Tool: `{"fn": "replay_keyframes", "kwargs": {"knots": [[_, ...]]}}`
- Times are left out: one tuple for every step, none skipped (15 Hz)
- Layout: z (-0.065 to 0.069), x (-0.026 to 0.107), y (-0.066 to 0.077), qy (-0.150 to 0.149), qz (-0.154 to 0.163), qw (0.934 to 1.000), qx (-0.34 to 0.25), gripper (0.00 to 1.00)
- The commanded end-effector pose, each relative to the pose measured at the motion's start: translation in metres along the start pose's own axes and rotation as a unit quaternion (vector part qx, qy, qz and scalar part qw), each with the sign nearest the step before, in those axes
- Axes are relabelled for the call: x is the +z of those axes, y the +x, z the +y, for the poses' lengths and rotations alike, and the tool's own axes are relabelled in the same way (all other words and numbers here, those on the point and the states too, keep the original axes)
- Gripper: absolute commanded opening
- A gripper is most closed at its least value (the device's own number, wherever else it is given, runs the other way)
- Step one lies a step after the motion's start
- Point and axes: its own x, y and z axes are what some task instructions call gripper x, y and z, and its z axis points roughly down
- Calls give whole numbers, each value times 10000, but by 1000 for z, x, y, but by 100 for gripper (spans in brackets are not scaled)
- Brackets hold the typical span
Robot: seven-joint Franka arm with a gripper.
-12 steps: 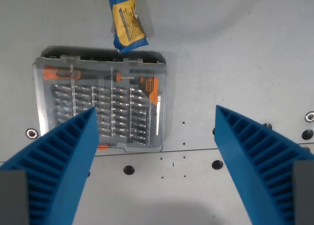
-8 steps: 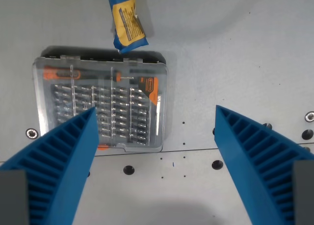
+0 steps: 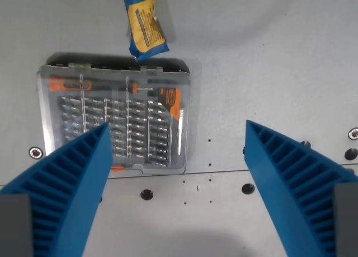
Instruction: Move above the blue bag
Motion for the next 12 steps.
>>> {"fn": "replay_keyframes", "kwargs": {"knots": [[-2,4,4,-30,80,9999,-73,100],[-3,6,5,-39,83,9999,-91,100],[-3,8,7,-48,92,9999,-106,100],[-4,11,9,-59,98,9999,-124,100],[-5,14,10,-73,96,9998,-144,100],[-6,17,12,-88,89,9998,-166,100],[-7,20,14,-100,87,9997,-188,100],[-8,24,16,-115,74,9997,-211,100],[-9,27,19,-130,73,9996,-229,100],[-10,31,21,-147,58,9996,-249,100],[-11,35,24,-163,43,9995,-272,100],[-12,39,26,-176,44,9994,-291,100]]}}
